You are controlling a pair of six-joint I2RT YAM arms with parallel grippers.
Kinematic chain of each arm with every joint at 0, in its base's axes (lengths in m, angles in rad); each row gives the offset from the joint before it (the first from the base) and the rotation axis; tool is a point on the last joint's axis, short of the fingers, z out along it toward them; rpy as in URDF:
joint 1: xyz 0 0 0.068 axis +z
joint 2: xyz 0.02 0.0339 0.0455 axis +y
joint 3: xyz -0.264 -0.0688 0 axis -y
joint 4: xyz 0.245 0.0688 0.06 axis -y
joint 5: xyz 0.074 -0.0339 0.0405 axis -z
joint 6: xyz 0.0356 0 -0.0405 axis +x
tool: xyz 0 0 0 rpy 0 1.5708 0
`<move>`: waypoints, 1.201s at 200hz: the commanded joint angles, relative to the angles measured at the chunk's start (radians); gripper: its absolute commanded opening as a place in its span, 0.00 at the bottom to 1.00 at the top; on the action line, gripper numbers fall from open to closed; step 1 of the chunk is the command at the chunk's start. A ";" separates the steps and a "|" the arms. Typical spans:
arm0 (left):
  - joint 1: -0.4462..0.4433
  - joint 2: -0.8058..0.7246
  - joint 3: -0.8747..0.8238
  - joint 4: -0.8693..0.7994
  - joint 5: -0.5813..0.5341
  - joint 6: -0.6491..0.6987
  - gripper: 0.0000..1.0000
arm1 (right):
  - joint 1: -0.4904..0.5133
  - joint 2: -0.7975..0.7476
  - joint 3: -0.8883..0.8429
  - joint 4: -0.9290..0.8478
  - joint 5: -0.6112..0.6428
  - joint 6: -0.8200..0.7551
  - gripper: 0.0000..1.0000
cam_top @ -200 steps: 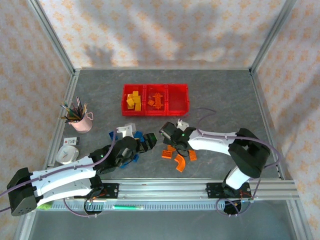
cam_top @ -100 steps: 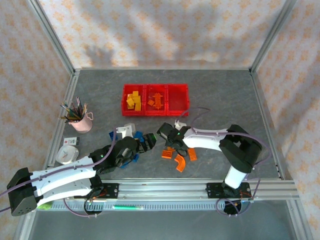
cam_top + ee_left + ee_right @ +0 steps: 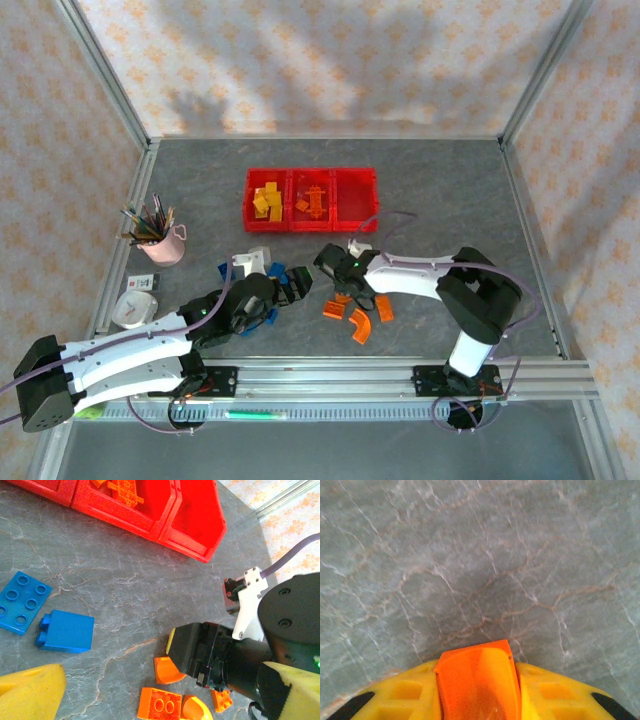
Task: Sort the legos into containers by color
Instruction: Pick up the lego from the bottom-center of the table, then place the lego in the container.
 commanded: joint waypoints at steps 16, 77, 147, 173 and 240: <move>0.001 -0.010 0.046 -0.043 -0.060 0.029 0.99 | -0.063 -0.052 0.095 0.009 0.068 -0.091 0.33; 0.111 -0.006 0.112 -0.082 -0.028 0.098 0.99 | -0.139 0.070 0.369 0.032 0.083 -0.270 0.32; 0.286 0.049 0.152 -0.060 0.065 0.177 0.99 | -0.200 0.422 0.828 0.015 0.047 -0.449 0.32; 0.312 0.065 0.155 -0.046 0.082 0.184 0.99 | -0.211 0.514 0.961 -0.009 0.079 -0.485 0.36; 0.322 0.074 0.161 -0.040 0.096 0.194 0.99 | -0.228 0.493 1.018 -0.032 0.052 -0.520 0.57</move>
